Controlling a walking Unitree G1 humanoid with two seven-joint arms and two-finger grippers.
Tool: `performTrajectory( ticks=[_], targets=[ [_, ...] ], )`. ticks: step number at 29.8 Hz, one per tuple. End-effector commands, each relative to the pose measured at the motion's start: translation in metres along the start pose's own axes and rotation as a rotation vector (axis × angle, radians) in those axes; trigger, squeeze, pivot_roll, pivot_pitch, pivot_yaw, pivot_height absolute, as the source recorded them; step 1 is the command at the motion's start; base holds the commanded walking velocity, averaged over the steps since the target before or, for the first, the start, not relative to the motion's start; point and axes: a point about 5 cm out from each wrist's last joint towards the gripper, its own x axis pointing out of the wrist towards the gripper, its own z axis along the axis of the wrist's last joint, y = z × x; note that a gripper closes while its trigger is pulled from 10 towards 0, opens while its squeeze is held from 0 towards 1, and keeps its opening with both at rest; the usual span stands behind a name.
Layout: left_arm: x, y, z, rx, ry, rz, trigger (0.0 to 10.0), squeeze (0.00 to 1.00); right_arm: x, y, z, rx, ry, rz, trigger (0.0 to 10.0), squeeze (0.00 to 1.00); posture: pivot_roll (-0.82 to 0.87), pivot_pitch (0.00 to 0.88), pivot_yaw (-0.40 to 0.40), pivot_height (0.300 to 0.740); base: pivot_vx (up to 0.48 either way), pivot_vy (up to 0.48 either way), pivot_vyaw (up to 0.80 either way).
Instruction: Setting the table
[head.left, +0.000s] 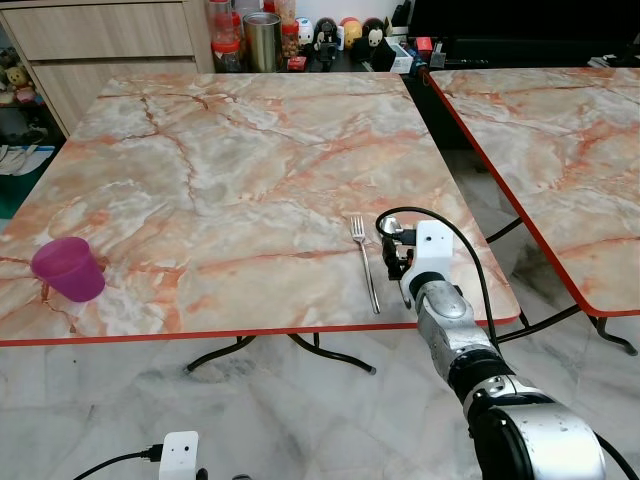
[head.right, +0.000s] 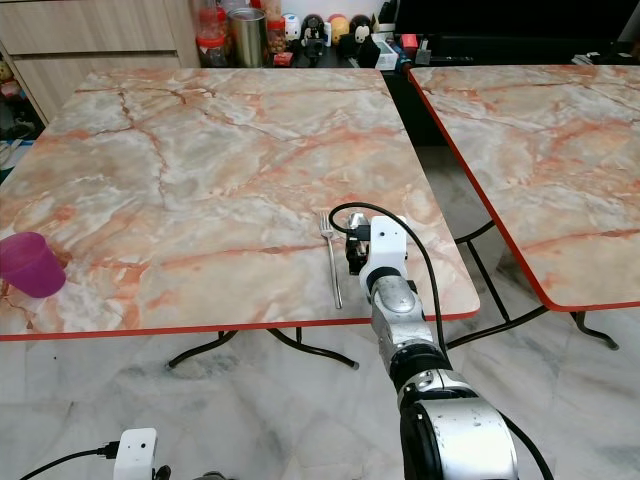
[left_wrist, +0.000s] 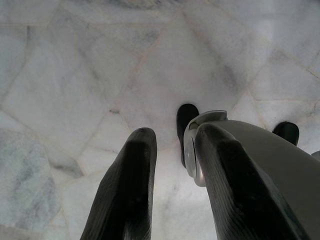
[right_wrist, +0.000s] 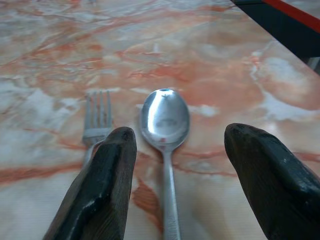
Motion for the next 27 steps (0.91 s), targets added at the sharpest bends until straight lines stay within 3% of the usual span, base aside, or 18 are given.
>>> performTrajectory(
  ticks=[1,21,27],
  targets=[
    [-0.002,0.001,-0.011,0.002,0.042,0.005,10.0,0.00,0.002,-0.003,0.002,0.014,0.014,-0.021,10.0,0.00,0.13,0.115,-0.044,0.715,0.000,0.000,0.00],
    [-0.002,0.001,-0.010,-0.006,0.041,0.010,10.0,0.00,0.005,-0.001,0.004,0.023,0.063,0.019,10.0,0.00,0.13,0.111,-0.054,0.715,0.000,0.000,0.00],
    [-0.002,0.001,-0.009,-0.003,0.044,0.010,10.0,0.00,0.002,-0.001,-0.008,0.020,0.122,0.018,10.0,0.00,0.13,0.111,-0.053,0.715,0.000,0.000,0.00]
  ],
)
